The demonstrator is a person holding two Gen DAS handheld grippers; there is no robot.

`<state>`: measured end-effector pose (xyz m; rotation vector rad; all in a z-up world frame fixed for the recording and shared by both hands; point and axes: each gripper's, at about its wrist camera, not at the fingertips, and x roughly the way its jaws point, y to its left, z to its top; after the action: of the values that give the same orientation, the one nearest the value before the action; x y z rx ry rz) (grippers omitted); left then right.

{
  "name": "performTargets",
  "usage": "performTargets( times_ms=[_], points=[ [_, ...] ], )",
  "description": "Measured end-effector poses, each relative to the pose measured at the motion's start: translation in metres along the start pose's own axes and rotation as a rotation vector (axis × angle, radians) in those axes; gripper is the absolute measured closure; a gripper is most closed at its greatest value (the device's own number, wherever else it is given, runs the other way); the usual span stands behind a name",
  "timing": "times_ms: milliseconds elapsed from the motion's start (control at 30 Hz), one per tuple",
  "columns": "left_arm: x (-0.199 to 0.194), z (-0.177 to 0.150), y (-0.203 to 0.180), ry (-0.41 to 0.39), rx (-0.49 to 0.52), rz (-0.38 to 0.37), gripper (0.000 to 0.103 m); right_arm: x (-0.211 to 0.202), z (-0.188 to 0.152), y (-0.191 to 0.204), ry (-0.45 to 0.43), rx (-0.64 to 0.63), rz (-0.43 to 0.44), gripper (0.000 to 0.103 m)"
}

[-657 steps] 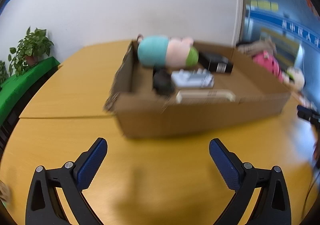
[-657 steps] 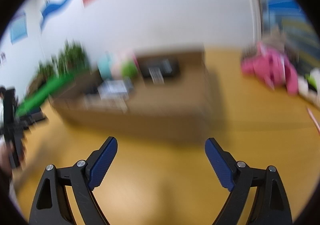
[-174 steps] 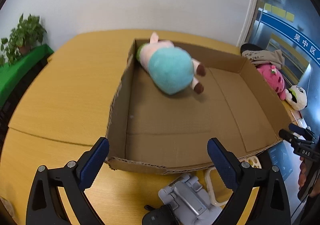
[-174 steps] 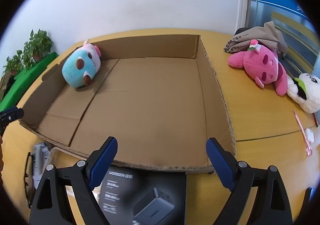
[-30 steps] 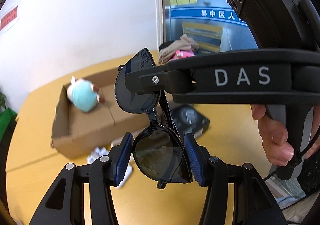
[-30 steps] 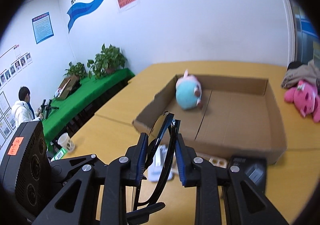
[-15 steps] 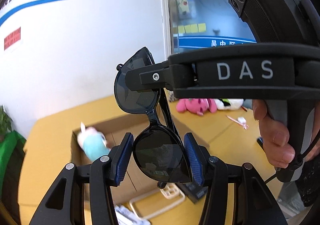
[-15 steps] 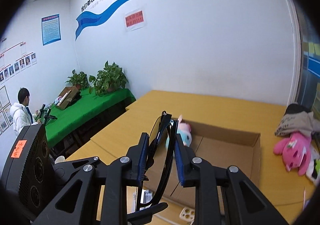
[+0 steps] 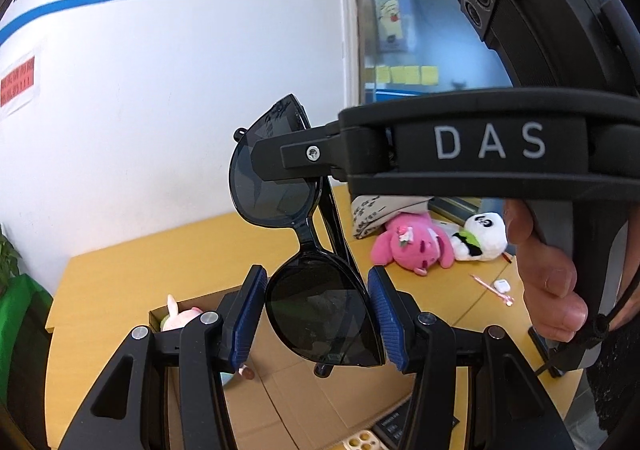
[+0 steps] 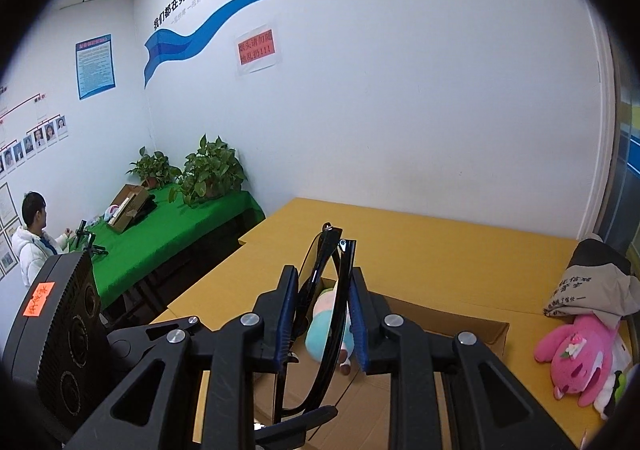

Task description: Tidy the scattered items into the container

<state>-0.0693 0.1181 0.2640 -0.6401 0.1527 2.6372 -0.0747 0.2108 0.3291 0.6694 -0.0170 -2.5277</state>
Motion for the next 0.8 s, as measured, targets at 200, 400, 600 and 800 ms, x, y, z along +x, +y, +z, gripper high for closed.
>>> performTargets(
  times_ms=[200,400,600,800],
  points=[
    [0.048,0.001,0.024,0.065,-0.037,-0.002,0.047,0.050,0.005,-0.029,0.064,0.029,0.032,0.079],
    [0.116,-0.013,0.042,0.170,-0.073,-0.025,0.047,0.107,-0.009,-0.070,0.134,0.078,0.041,0.079],
    [0.190,-0.039,0.054,0.295,-0.117,-0.051,0.048,0.171,-0.043,-0.119,0.220,0.155,0.046,0.080],
    [0.265,-0.075,0.064,0.459,-0.265,-0.096,0.049,0.243,-0.090,-0.163,0.333,0.272,0.075,0.081]
  ],
)
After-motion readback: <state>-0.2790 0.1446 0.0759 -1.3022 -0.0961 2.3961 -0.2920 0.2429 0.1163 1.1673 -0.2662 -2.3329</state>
